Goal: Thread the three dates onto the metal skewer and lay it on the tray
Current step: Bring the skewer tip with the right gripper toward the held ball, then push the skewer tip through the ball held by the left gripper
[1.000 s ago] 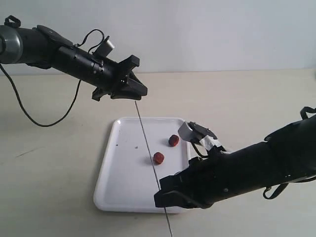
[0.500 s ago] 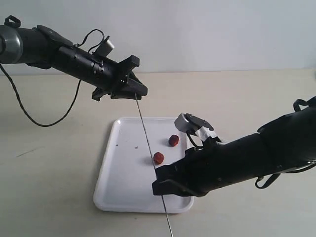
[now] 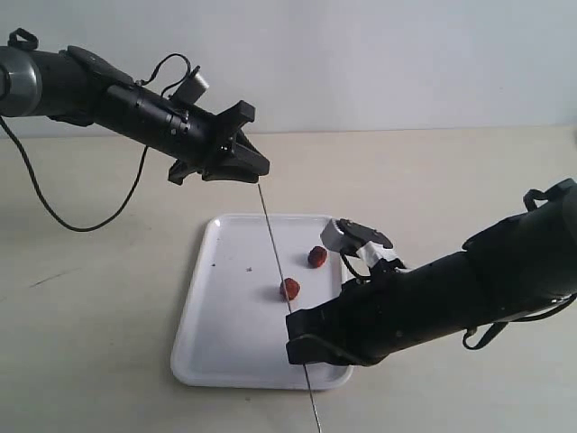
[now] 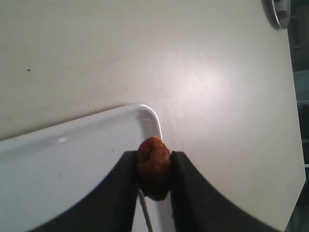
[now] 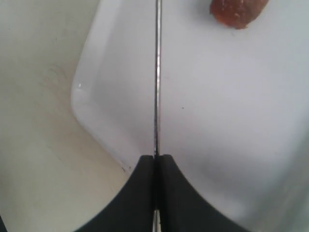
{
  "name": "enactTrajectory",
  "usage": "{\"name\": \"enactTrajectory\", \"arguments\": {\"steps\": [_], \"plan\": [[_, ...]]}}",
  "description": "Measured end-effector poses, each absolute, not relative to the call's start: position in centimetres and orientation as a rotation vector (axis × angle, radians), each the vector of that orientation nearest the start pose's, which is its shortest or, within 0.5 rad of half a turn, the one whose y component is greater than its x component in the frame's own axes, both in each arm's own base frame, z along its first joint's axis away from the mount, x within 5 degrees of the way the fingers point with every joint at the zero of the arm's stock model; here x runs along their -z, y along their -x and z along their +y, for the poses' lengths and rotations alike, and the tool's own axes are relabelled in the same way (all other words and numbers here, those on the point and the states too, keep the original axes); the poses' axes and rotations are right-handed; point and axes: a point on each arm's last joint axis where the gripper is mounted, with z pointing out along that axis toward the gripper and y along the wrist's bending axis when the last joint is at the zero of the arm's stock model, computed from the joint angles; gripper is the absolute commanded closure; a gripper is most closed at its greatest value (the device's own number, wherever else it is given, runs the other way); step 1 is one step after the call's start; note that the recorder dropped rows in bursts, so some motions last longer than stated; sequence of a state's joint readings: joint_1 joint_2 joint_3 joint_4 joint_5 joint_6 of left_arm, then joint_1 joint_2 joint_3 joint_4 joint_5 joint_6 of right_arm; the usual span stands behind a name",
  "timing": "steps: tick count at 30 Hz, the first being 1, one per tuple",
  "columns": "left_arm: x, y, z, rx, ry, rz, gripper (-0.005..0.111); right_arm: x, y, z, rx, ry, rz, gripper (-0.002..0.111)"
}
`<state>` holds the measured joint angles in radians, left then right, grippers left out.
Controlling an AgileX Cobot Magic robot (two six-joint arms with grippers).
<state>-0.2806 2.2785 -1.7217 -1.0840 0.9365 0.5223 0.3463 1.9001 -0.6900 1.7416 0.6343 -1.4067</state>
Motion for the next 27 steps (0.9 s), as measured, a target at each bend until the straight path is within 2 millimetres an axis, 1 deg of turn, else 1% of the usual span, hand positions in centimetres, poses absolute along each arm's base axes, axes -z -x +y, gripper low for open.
{"name": "enactTrajectory", "arguments": {"steps": [10,17,27], "plan": [[-16.4,-44.2,-19.5,1.250,-0.252,2.602,0.081,-10.0,-26.1,15.1,-1.066,0.210,2.628,0.108],[-16.4,-44.2,-19.5,1.249,-0.266,2.598,0.081,-10.8,-26.9,15.6,-1.116,0.235,2.581,0.108],[-16.4,-44.2,-19.5,1.247,-0.272,2.596,0.081,-10.7,-27.1,15.5,-1.091,0.216,2.588,0.108]]}}
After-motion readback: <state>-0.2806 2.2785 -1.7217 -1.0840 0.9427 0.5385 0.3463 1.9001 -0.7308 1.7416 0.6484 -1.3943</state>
